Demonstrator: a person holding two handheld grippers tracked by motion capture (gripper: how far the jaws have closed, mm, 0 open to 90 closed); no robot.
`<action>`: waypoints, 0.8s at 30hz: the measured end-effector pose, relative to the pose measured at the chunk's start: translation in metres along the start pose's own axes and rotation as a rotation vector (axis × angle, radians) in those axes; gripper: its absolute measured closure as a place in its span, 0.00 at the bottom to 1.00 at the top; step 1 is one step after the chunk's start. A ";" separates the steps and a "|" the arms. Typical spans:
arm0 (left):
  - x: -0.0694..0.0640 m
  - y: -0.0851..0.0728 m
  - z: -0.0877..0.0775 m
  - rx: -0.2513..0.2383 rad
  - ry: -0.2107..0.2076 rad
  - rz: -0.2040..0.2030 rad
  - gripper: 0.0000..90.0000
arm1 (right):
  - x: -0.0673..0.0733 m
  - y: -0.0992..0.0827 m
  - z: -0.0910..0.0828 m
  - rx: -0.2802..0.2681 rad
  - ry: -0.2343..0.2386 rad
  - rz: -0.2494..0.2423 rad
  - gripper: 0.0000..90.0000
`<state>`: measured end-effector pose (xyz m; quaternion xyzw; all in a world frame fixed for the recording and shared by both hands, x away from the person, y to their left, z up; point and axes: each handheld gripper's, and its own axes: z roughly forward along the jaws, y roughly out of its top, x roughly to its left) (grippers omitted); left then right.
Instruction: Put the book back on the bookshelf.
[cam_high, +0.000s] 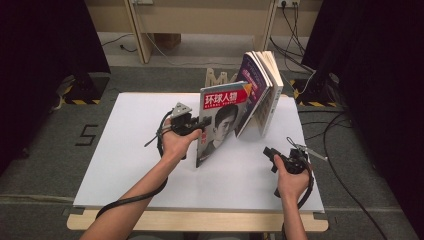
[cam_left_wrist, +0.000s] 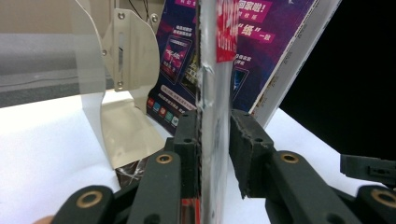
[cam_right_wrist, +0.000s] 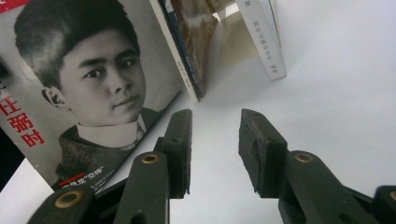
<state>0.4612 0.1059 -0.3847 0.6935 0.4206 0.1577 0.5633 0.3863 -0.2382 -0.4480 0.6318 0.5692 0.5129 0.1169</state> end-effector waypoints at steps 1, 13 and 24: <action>-0.001 0.001 0.002 0.009 0.003 0.015 0.82 | 0.001 0.000 0.000 0.003 0.003 0.014 0.72; -0.004 0.005 0.004 0.031 -0.024 -0.002 0.96 | -0.002 -0.002 0.001 0.018 0.002 0.024 0.71; 0.002 0.026 -0.026 -0.138 0.042 0.027 0.96 | -0.004 -0.002 -0.001 0.008 -0.005 0.016 0.71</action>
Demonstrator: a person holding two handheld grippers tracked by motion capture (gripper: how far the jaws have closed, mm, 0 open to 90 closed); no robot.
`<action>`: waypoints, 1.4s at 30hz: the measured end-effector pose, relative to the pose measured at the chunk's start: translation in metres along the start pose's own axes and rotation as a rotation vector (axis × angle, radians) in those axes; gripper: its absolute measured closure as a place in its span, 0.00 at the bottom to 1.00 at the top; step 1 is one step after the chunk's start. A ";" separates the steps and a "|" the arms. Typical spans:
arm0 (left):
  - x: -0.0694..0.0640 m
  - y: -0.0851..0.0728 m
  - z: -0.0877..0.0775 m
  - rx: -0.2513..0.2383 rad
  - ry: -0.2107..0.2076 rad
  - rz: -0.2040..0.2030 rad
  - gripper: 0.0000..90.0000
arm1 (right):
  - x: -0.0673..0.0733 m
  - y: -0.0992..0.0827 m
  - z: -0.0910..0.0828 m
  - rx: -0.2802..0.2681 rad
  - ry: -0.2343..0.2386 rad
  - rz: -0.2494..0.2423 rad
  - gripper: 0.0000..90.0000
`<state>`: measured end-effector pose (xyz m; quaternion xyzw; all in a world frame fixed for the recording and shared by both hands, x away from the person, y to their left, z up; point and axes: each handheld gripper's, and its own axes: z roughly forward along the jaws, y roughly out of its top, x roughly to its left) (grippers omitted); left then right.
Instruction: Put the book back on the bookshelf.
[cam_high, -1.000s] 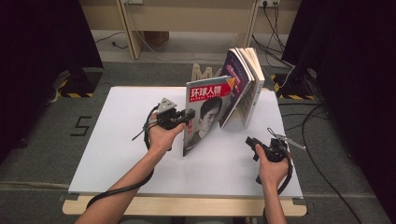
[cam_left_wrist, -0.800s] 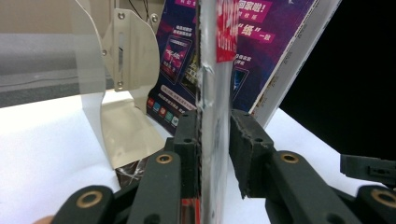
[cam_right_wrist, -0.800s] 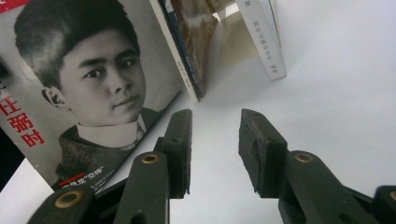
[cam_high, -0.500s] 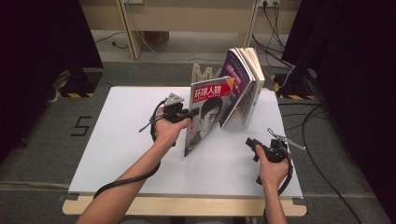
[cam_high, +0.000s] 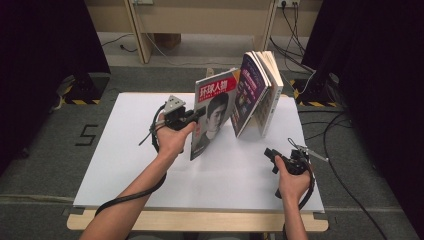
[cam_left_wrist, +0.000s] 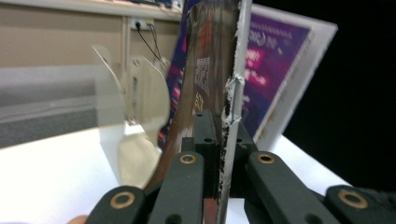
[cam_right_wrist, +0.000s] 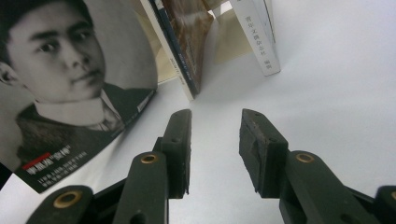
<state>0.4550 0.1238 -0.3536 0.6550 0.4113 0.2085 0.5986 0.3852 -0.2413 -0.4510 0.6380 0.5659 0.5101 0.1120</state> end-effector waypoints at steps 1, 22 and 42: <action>0.001 0.002 -0.001 -0.013 0.011 0.003 0.96 | 0.000 0.000 0.000 -0.003 -0.001 -0.005 0.71; -0.001 0.022 0.023 -0.136 0.122 0.013 0.96 | -0.003 0.001 -0.003 -0.015 -0.002 -0.005 0.71; 0.010 0.020 0.064 -0.161 0.188 0.016 0.96 | -0.003 0.001 -0.003 -0.012 -0.002 0.000 0.71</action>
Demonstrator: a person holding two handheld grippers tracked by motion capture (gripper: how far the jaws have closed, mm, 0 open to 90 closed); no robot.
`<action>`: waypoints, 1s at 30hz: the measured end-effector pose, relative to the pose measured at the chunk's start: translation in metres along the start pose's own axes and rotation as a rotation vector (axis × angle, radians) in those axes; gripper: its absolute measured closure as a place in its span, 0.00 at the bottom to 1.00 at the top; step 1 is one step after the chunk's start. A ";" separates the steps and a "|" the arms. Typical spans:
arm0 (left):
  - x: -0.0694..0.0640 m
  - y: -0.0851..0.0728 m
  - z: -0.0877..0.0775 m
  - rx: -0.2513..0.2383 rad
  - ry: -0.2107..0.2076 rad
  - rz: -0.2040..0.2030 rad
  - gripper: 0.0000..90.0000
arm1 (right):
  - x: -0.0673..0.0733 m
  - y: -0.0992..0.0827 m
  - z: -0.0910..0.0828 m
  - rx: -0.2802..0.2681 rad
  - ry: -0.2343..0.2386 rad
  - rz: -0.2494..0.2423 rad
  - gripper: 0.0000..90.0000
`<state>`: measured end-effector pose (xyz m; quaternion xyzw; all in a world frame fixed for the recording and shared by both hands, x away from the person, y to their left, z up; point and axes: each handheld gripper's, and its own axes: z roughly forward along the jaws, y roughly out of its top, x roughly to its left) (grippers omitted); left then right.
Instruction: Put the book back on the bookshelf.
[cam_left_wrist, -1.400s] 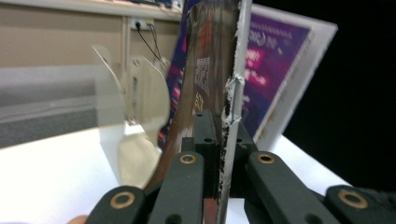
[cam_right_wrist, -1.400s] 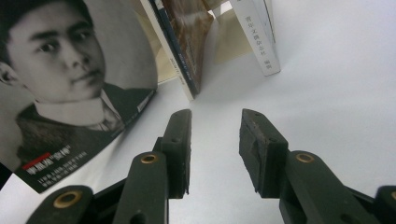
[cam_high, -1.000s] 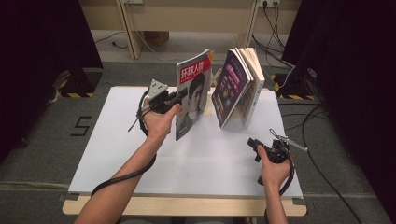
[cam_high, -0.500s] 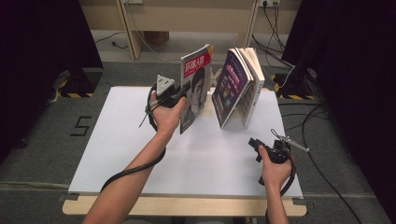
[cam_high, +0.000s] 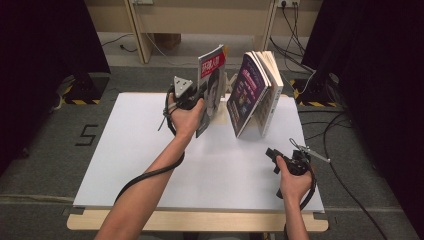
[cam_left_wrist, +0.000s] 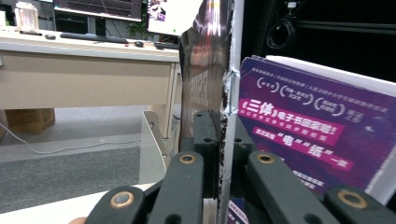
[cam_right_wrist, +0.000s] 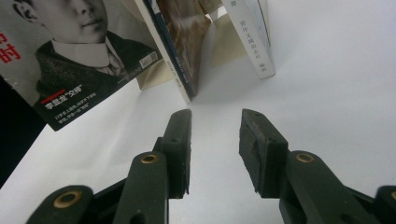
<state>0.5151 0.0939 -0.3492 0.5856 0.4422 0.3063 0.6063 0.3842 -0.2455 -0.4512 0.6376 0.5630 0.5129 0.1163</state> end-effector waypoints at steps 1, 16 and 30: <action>0.000 0.000 0.001 -0.003 0.003 0.002 0.96 | 0.000 0.000 0.000 0.001 0.003 -0.002 0.71; 0.004 -0.010 0.014 -0.036 0.024 -0.004 0.96 | -0.003 0.000 0.000 -0.001 -0.003 -0.012 0.71; 0.006 -0.036 0.003 0.049 -0.018 0.062 0.93 | 0.001 -0.002 0.001 0.010 0.000 -0.002 0.71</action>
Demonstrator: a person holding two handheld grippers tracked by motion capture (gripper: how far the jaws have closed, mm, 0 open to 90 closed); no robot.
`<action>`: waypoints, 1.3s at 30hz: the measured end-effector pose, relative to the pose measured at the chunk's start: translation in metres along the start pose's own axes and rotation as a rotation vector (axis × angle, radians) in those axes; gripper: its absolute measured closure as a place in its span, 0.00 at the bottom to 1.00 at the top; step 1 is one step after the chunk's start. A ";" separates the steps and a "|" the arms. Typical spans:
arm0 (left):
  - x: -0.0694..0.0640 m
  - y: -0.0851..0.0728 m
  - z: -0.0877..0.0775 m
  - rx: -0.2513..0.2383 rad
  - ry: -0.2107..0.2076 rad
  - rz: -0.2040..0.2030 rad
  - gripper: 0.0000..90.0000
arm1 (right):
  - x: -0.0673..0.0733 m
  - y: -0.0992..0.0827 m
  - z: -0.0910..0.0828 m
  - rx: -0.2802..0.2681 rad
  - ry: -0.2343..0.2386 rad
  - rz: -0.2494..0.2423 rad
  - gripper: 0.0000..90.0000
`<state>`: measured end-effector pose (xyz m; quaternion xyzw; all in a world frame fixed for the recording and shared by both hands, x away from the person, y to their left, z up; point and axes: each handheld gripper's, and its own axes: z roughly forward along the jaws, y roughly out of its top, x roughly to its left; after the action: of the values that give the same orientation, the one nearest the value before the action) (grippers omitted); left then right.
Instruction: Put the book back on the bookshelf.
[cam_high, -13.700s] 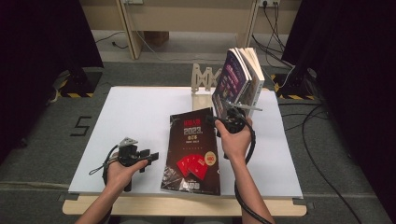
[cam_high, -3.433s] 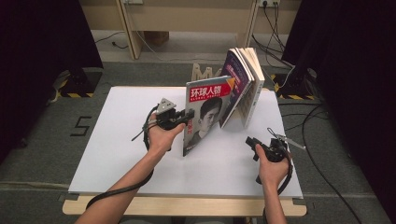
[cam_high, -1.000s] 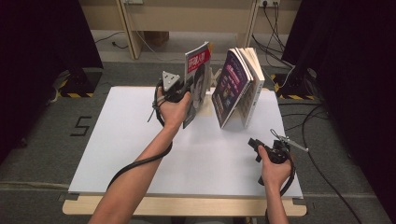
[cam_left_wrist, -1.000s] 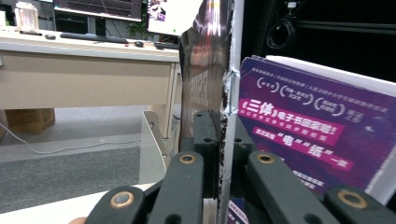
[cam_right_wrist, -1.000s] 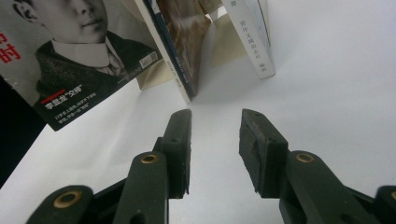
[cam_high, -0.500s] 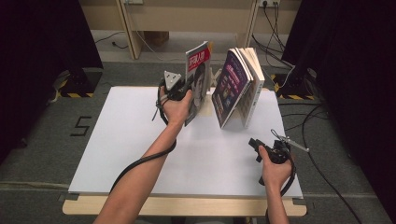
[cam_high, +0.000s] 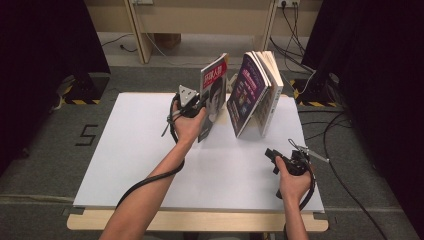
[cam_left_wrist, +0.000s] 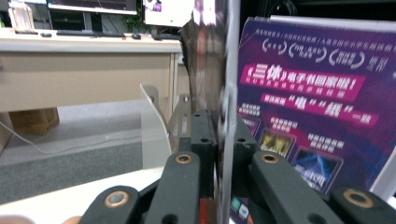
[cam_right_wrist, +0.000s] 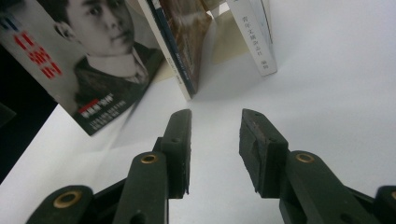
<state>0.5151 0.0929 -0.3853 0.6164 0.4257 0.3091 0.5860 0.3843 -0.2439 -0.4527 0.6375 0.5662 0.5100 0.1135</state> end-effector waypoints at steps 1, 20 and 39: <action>0.001 -0.001 -0.001 0.003 -0.004 -0.009 0.92 | -0.001 0.000 0.000 0.002 0.000 0.001 0.71; 0.007 0.026 0.008 0.055 -0.042 -0.145 0.69 | -0.003 -0.001 0.000 0.006 0.000 0.007 0.71; 0.008 0.021 0.014 0.158 -0.053 -0.219 0.93 | -0.003 -0.001 0.000 0.004 -0.001 0.009 0.71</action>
<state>0.5343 0.0948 -0.3672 0.6183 0.4976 0.1923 0.5771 0.3839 -0.2465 -0.4551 0.6408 0.5642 0.5089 0.1101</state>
